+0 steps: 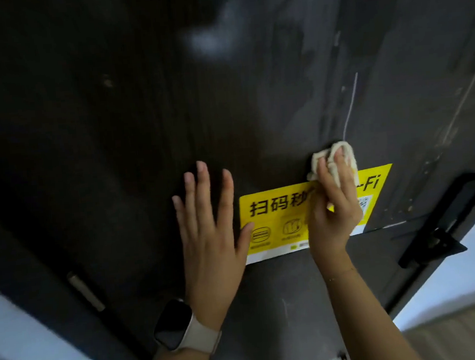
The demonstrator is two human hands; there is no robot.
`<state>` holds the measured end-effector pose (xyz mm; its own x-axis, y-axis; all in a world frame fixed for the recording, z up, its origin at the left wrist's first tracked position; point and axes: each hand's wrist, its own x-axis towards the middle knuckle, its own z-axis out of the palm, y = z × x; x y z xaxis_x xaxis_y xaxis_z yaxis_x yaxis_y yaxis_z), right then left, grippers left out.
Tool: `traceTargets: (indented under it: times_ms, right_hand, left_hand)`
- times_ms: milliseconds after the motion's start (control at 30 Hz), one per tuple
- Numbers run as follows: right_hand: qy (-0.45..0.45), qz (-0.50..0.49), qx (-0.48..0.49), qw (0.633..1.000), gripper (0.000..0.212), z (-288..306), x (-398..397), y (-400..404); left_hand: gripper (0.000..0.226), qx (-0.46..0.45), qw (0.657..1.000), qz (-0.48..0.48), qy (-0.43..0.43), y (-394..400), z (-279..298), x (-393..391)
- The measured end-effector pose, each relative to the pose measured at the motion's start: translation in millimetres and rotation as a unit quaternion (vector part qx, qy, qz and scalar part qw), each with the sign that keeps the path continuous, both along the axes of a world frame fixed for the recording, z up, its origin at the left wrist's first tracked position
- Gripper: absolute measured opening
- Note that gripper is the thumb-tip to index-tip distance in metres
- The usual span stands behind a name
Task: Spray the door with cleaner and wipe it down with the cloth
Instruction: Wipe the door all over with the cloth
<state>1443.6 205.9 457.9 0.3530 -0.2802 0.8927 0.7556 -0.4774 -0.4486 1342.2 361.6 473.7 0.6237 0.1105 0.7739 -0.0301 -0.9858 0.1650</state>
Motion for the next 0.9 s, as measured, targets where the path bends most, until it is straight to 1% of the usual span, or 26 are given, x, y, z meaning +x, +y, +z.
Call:
traceTargets:
  times_ms: [100, 167, 300, 367, 433, 500, 567, 600, 633, 667, 700, 767, 800, 833, 867, 900]
  right_hand:
    - [0.013, -0.003, 0.021, 1.0, 0.053, -2.3, 22.0, -49.4]
    - [0.023, -0.001, 0.038, 0.999, 0.054, -3.9, 29.6, -65.4]
    - [0.037, 0.032, 0.066, 0.997, 0.054, -2.9, 23.9, -47.9]
    - [0.029, 0.072, 0.025, 0.997, 0.053, -2.4, 11.9, -24.8]
    - [0.009, 0.137, -0.065, 0.988, 0.047, -3.3, -1.0, -3.1]
    - [-0.025, 0.186, -0.151, 0.971, 0.038, -2.4, -6.2, 8.1]
    - [-0.067, 0.181, -0.207, 0.959, 0.035, 2.9, 3.4, 1.5]
    - [-0.075, 0.164, -0.206, 0.962, 0.036, 3.5, 10.3, -8.3]
    - [-0.072, 0.139, -0.174, 0.972, 0.035, 4.2, 17.5, -21.9]
    - [-0.059, 0.105, -0.117, 0.986, 0.035, 6.1, 25.3, -38.0]
    - [-0.037, 0.067, -0.047, 0.996, 0.04, 10.3, 32.9, -54.0]
    - [0.011, -0.003, 0.083, 0.997, 0.054, 23.5, 44.6, -73.7]
    - [0.019, -0.025, 0.123, 0.992, 0.055, 29.1, 46.2, -73.2]
    - [0.022, -0.034, 0.145, 0.989, 0.054, 33.4, 43.6, -64.7]
    - [0.024, -0.021, 0.144, 0.989, 0.055, 36.3, 36.8, -50.3]
    - [0.019, 0.011, 0.111, 0.994, 0.056, 36.5, 28.2, -33.4]
  left_hand:
    - [0.097, -0.024, 0.999, 0.046, -0.008, -23.5, -1.1, 18.4]
    - [0.101, -0.03, 0.997, 0.076, -0.017, -26.6, -4.0, 24.1]
    - [0.104, -0.028, 0.995, 0.096, -0.018, -24.1, -5.7, 23.9]
    - [0.105, -0.031, 0.994, 0.098, -0.018, -23.9, -3.7, 23.8]
    - [0.104, -0.032, 0.994, 0.103, -0.02, -23.3, -2.8, 23.8]
    - [0.103, -0.029, 0.994, 0.105, -0.022, -21.3, -3.0, 22.6]
    - [0.102, -0.028, 0.994, 0.098, -0.027, -19.9, -2.5, 22.0]
    - [0.102, -0.031, 0.995, 0.092, -0.029, -19.3, -2.1, 22.0]
    - [0.102, -0.035, 0.995, 0.086, -0.032, -18.9, -1.6, 22.2]
    - [0.101, -0.04, 0.995, 0.08, -0.038, -18.8, -1.3, 22.7]
    - [0.101, -0.045, 0.995, 0.076, -0.043, -19.7, -1.0, 23.4]
    - [0.099, -0.055, 0.995, 0.074, -0.049, -22.1, -1.2, 23.8]
    - [0.1, -0.057, 0.994, 0.072, -0.051, -22.8, -1.5, 24.1]
    - [0.101, -0.057, 0.995, 0.069, -0.053, -23.2, -1.5, 23.8]
    - [0.102, -0.057, 0.995, 0.067, -0.055, -23.4, -1.4, 23.2]
    - [0.102, -0.056, 0.995, 0.065, -0.056, -23.3, -1.5, 22.7]
